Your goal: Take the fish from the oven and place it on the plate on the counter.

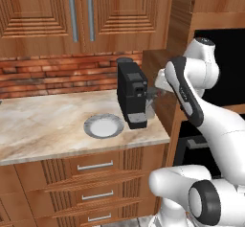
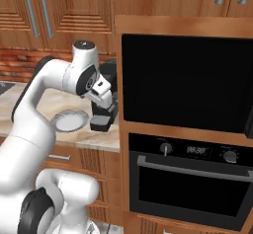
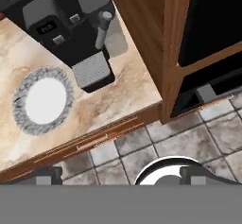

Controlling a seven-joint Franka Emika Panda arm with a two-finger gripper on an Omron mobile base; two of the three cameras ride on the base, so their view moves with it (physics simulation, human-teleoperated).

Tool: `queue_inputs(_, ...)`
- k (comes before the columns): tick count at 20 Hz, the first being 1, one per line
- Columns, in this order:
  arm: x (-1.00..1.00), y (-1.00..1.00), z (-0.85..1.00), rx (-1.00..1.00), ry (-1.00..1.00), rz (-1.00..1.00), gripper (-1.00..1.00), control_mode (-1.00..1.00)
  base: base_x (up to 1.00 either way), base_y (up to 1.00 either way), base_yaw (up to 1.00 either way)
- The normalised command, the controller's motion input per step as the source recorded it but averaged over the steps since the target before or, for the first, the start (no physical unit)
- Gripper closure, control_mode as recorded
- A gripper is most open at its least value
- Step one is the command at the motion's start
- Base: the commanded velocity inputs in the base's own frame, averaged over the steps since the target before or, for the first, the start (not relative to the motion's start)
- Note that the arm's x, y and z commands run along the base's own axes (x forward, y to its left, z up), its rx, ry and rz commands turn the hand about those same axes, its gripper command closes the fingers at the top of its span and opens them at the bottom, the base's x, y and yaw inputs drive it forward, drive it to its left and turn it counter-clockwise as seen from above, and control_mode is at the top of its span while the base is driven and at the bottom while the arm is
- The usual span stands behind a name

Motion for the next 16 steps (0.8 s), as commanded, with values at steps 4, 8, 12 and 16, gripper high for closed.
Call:
queue_inputs(4,-0.15,-0.69,0.0,0.3,-0.03,-0.45,-1.0,-1.0,0.0,0.0,0.0)
queue_inputs(8,-0.19,-0.76,0.0,0.29,0.0,-0.47,-1.0,-1.0,0.0,0.0,0.0)
queue_inputs(12,-0.2,-0.79,-0.02,0.29,0.0,-0.49,-1.0,-1.0,0.0,0.0,0.0)
queue_inputs(16,-0.16,-0.78,-0.09,0.28,0.0,-0.5,-1.0,-1.0,0.0,0.0,0.0)
